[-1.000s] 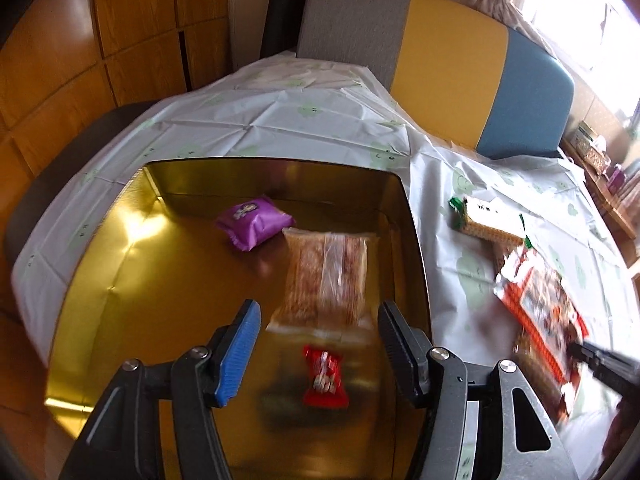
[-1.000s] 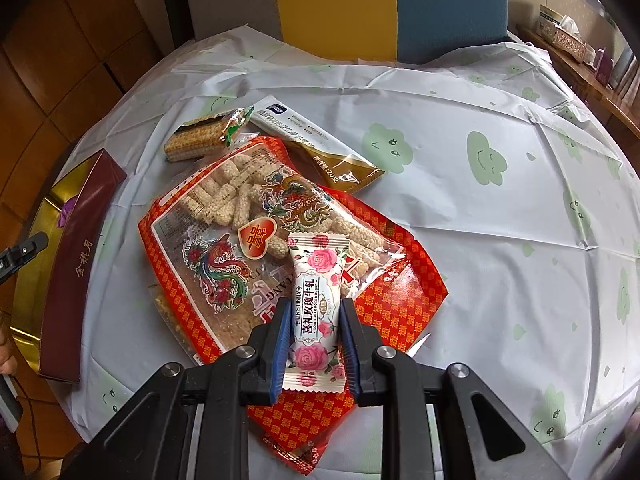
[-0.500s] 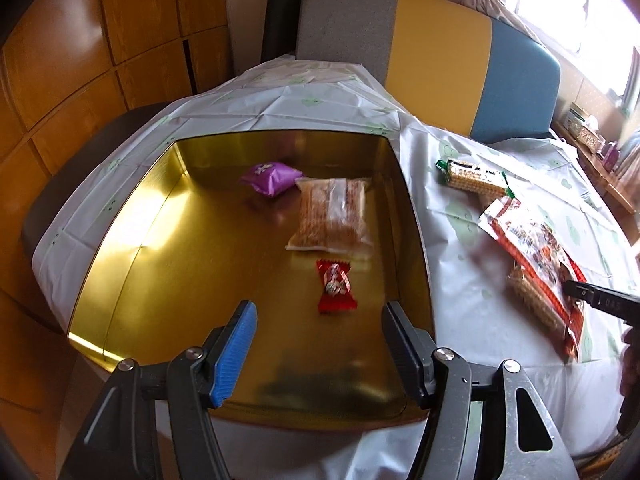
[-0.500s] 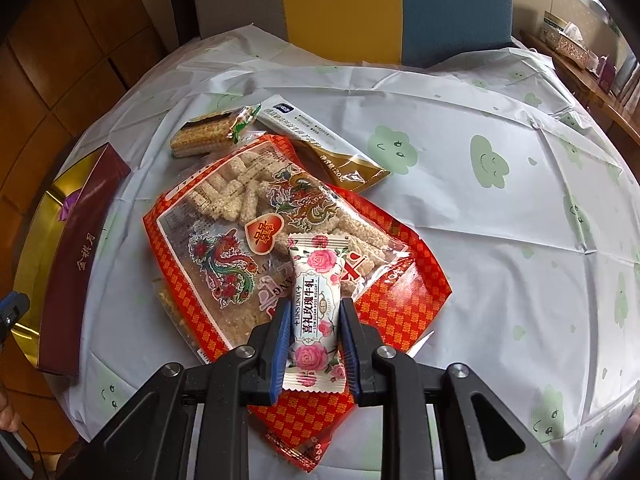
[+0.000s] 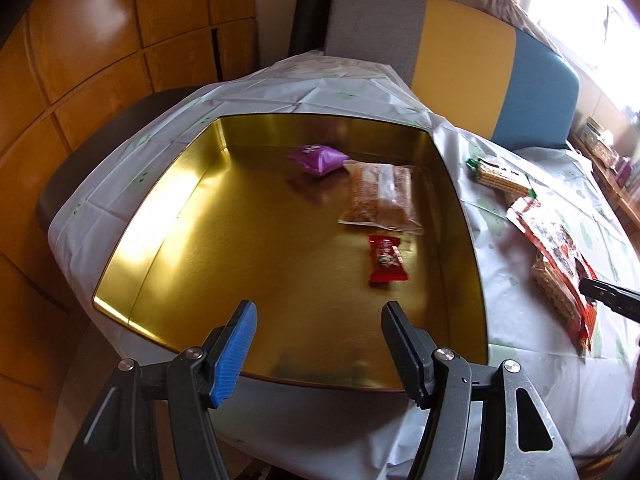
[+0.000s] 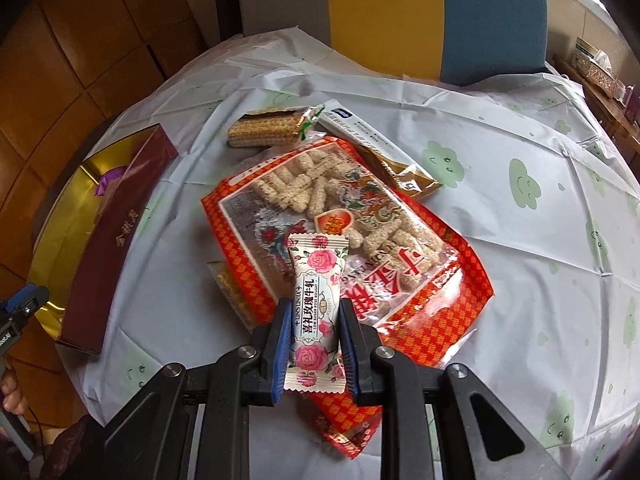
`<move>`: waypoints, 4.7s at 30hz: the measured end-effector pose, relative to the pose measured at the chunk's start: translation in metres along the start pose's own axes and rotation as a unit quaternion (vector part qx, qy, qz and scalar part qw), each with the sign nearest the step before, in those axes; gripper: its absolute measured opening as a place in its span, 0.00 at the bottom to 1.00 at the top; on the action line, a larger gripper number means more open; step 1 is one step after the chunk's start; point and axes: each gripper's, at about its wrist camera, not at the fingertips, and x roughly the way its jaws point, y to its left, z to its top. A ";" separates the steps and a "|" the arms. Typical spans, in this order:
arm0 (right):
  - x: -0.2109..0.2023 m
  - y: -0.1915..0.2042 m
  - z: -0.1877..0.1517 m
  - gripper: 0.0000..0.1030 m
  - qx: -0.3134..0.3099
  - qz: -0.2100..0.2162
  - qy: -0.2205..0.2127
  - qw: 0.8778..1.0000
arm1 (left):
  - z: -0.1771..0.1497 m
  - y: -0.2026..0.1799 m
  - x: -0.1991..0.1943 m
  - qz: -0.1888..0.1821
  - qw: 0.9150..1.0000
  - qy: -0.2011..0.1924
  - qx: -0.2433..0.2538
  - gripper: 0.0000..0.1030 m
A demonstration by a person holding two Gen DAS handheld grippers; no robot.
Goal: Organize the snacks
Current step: 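Carry the pink-rose candy bar to the gold tin and release it with the right gripper, then grasp the red-and-orange snack stick bag with the left gripper, then lift the snack stick bag and lower it into the gold tin with the left gripper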
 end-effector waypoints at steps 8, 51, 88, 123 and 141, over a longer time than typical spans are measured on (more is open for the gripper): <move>-0.019 0.077 0.007 0.21 -0.060 0.071 -0.023 0.995 | 0.001 0.032 -0.001 0.016 0.999 -0.005 -0.041 0.64; -0.024 0.087 0.007 0.36 -0.049 0.089 -0.019 0.995 | 0.005 -0.010 -0.027 -0.039 0.998 -0.030 0.026 0.64; -0.027 -0.075 0.020 0.42 0.173 0.037 -0.032 0.984 | 0.066 -0.209 0.096 -0.257 0.962 0.093 0.022 0.04; -0.008 -0.024 0.017 0.58 0.053 0.085 0.000 0.995 | 0.155 -0.109 -0.075 -0.254 0.960 -0.113 0.047 0.00; 0.007 -0.002 0.007 0.65 0.001 0.056 0.020 0.998 | 0.139 0.017 -0.080 -0.150 0.985 -0.087 0.009 0.00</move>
